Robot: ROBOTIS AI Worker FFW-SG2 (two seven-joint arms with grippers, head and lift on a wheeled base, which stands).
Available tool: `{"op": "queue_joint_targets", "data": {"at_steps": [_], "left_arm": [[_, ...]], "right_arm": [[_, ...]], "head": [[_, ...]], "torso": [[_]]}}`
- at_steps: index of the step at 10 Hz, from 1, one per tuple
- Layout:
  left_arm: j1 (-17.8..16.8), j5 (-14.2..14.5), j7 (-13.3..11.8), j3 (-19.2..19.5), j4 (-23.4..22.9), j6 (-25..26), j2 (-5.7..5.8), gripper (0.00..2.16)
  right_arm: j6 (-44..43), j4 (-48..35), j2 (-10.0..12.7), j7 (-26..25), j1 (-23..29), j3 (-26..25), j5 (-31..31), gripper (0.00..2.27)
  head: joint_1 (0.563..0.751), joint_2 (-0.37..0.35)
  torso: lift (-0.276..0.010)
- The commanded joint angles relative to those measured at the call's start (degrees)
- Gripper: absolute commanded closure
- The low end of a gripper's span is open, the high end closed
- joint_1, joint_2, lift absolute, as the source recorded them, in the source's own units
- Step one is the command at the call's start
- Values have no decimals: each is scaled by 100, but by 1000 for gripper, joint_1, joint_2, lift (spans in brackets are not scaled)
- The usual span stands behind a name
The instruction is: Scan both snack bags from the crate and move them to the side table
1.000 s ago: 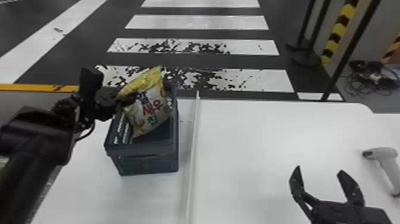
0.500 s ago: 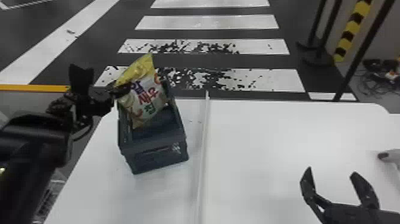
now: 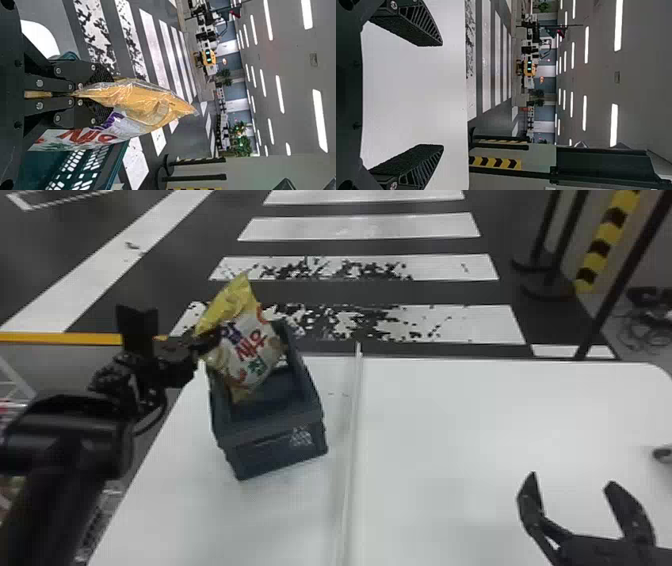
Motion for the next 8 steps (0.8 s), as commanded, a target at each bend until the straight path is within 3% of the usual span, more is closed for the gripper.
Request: {"op": "queue_joint_targets", "data": {"at_steps": [1, 3, 5, 8], "left_arm": [[206, 161, 304, 27, -54, -82, -159, 2138], [425, 310, 849, 45, -159, -364, -536, 2138], [548, 538, 981, 54, -168, -698, -800, 2138], [909, 811, 1253, 106, -862, -575, -835, 2138]], "right_arm": [[3, 12, 0, -1, 0, -2, 16, 76], [3, 21, 9, -1, 0, 24, 43, 76], [3, 30, 9, 8, 9, 33, 43, 76], [3, 47, 0, 8, 18, 24, 43, 76]], "head": [[695, 122], [695, 124], [695, 112], [695, 91]], "torso": [[-99], [-99], [-99], [-99]]}}
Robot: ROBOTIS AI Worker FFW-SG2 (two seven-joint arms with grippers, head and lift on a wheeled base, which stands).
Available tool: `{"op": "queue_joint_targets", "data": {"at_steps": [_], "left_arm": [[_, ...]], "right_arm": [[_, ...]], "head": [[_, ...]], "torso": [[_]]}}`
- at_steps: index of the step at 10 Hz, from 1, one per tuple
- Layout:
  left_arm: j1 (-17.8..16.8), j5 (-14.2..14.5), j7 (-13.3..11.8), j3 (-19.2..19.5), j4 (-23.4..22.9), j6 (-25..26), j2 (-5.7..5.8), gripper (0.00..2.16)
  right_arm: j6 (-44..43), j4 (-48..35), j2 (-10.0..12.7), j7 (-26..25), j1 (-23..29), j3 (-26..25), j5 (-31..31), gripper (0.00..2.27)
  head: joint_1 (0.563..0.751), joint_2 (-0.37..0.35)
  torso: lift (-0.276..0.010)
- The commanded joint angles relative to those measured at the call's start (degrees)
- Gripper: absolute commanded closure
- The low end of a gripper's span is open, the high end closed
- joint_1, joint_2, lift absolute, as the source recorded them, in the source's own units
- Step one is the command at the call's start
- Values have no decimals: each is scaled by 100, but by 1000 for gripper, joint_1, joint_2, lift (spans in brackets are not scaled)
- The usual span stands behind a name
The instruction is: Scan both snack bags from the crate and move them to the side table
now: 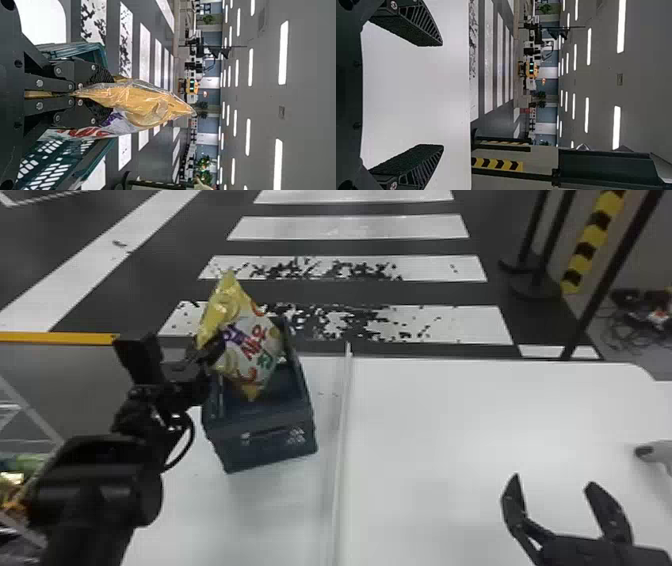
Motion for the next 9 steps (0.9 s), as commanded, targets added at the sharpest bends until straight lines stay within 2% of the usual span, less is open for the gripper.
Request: {"op": "queue_joint_targets", "data": {"at_steps": [1, 3, 5, 6, 8, 9], "left_arm": [[232, 180, 16, 129, -463, 251, 19, 2138], [557, 487, 16, 367, -1025, 480, 62, 2138], [856, 830, 7, 692, -1764, 831, 203, 2138], [1005, 988, 16, 868, -2115, 1025, 229, 2138], [1278, 1630, -80, 1298, -2731, 1323, 247, 2138], [1383, 1859, -133, 1500, -2959, 1429, 247, 2138]], "right_arm": [[0, 8, 5, 0, -8, 1, 0, 76], [0, -1, 5, 0, -8, 9, 0, 76], [0, -1, 5, 0, -17, 18, 0, 76], [0, -1, 5, 0, -17, 36, 0, 76], [-18, -9, 5, 0, -8, 53, 0, 76], [-18, -27, 5, 0, 9, 62, 0, 80]], "head": [[695, 88], [695, 90], [695, 105], [695, 112], [695, 126], [695, 133]], "torso": [[-99], [-99], [-99], [-99], [-99], [-99]]}}
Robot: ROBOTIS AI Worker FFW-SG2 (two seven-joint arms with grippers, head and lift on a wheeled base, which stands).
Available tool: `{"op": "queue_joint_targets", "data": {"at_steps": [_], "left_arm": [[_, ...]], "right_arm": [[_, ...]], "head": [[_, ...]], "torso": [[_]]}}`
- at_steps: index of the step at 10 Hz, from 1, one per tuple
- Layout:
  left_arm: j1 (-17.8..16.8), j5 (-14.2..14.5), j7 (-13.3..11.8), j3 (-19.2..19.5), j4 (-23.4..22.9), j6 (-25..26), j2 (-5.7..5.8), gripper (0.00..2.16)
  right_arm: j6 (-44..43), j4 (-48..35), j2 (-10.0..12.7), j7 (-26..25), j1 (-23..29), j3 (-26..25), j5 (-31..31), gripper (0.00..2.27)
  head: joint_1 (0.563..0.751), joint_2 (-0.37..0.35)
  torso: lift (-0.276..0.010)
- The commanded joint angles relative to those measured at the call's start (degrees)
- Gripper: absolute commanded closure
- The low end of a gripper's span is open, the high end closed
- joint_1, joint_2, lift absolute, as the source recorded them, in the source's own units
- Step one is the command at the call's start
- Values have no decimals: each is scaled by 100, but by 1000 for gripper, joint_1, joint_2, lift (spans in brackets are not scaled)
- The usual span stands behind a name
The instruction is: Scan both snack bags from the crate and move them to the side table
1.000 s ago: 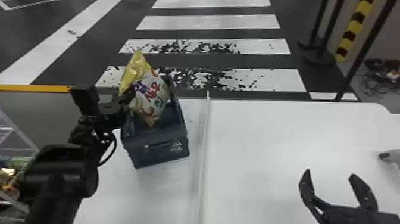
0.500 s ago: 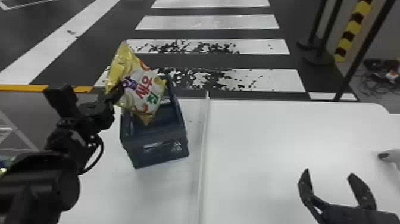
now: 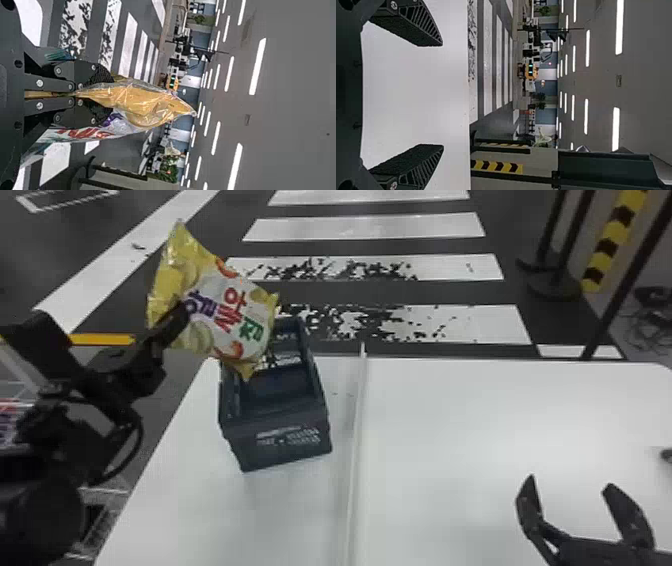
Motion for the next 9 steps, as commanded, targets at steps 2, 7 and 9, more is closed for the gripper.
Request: {"op": "queue_joint_targets", "data": {"at_steps": [2, 7, 9], "left_arm": [[137, 1060, -162, 423, -351, 252, -7, 2142], [383, 2229, -707, -104, -571, 727, -552, 2142], [427, 2079, -804, -772, -422, 727, -701, 2138]], "right_arm": [[17, -54, 0, 0, 28, 12, 35, 80], [34, -212, 9, -9, 98, -111, 44, 83], [34, -282, 9, -18, 116, -173, 35, 83]], "head": [[695, 144], [695, 61], [695, -4]], "torso": [[-99], [-99], [-99]]}}
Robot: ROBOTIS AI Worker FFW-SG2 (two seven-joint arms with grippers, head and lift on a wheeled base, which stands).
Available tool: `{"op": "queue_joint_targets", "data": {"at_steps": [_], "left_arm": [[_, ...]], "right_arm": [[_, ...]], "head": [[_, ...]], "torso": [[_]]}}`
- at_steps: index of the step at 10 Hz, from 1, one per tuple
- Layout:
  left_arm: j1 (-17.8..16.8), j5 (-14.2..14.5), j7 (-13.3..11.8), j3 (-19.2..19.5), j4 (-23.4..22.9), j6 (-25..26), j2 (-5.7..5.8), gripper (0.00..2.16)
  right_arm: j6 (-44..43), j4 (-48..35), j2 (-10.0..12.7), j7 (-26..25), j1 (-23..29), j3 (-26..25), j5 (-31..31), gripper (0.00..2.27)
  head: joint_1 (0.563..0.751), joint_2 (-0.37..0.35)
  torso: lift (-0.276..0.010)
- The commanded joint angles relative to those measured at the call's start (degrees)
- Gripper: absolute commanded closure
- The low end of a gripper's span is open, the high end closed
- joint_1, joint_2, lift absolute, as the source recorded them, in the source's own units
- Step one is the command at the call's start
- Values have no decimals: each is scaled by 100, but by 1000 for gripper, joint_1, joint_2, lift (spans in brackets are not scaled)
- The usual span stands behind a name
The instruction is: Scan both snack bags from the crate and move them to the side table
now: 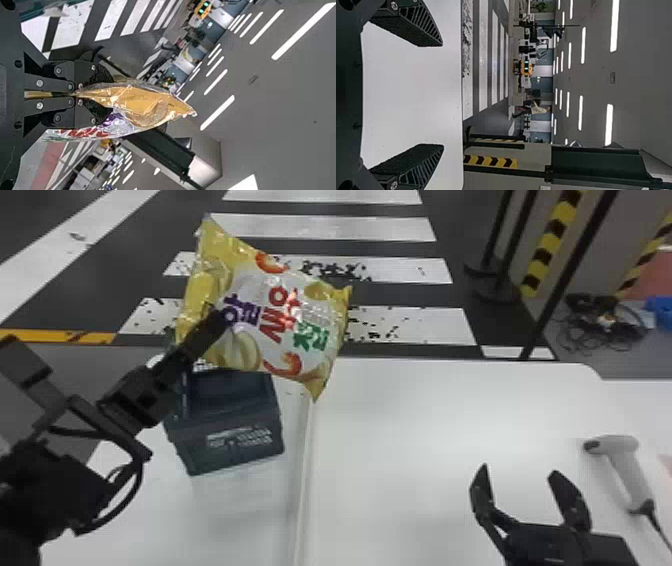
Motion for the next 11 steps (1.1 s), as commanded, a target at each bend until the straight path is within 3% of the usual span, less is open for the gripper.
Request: {"op": "queue_joint_targets", "data": {"at_steps": [1, 3, 6, 8, 11], "left_arm": [[-20, -351, 9, -544, 226, -15, -69, 2138], [-266, -905, -35, -1203, 1009, -51, -174, 2142], [-759, -966, -299, -1863, 2221, -138, -385, 2142], [-978, -1019, -378, -2267, 2608, -174, -534, 2142], [-1198, -1371, -457, -2654, 3311, -226, -737, 2138]], "right_arm": [[0, -62, 0, -9, 34, -41, 3, 83], [0, -115, 9, -18, 60, -173, -50, 83], [-18, -115, 17, -18, 113, -304, -67, 83], [-53, -124, 35, -18, 139, -331, -76, 83], [-70, -124, 61, -18, 148, -313, -76, 83]], "head": [[695, -49], [695, -126], [695, -218], [695, -282], [695, -345]], "torso": [[-99], [-99], [-99], [-99], [-99]]}}
